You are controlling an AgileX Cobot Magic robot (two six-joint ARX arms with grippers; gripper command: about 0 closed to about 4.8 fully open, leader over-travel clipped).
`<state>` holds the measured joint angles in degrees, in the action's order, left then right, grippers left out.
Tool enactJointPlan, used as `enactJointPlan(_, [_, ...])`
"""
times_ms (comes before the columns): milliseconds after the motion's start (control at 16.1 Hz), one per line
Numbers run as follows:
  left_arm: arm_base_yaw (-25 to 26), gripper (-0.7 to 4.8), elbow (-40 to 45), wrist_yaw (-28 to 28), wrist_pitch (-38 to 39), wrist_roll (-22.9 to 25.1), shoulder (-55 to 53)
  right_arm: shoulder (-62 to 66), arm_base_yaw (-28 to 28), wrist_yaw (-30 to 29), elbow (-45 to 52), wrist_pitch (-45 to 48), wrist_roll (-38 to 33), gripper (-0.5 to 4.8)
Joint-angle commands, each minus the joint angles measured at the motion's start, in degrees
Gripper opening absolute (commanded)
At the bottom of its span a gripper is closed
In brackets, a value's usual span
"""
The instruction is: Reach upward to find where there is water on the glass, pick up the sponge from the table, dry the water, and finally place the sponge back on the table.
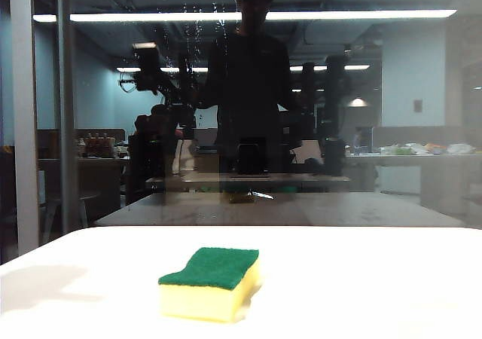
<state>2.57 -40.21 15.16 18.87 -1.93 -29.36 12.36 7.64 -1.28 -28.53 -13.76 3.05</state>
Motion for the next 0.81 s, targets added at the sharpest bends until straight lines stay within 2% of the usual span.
enactJointPlan(62, [0.0,0.16,2.84,-1.46,0.24,0.22,4.39,-3.78,0.02,0.5,2.64,2.45,-0.02,-0.02])
enactJointPlan(373, [0.0,0.09,10.49,-0.98,0.63,0.0,14.12,-9.49,0.02,0.59,6.36,1.99,-0.02,-0.02])
enactJointPlan(435, [0.0,-0.07,11.34,-0.96,0.79,-0.02,15.32,-9.57,0.02,1.11,6.62,2.01,-0.02,-0.02])
enactJointPlan(684, [0.0,-0.06,15.67,-1.03,0.72,-0.22,22.8,-9.84,0.02,1.79,9.49,2.73,-0.02,-0.02])
enactJointPlan(809, [0.0,-0.06,17.7,-1.97,0.17,-0.96,25.22,-9.84,0.04,4.24,12.09,5.73,-0.04,-0.02])
